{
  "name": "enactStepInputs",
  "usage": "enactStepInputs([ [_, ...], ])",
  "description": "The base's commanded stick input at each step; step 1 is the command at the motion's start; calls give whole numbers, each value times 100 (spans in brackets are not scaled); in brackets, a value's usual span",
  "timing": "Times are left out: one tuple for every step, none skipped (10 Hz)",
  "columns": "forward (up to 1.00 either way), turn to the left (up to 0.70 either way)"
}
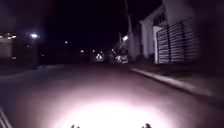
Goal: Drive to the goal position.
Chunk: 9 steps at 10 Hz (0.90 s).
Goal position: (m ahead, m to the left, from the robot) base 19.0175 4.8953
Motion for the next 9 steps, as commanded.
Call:
enactStepInputs([
  [70,0],
  [70,0],
  [70,0],
  [70,0],
  [70,0],
  [70,0],
  [70,0],
  [70,0],
  [70,0],
])
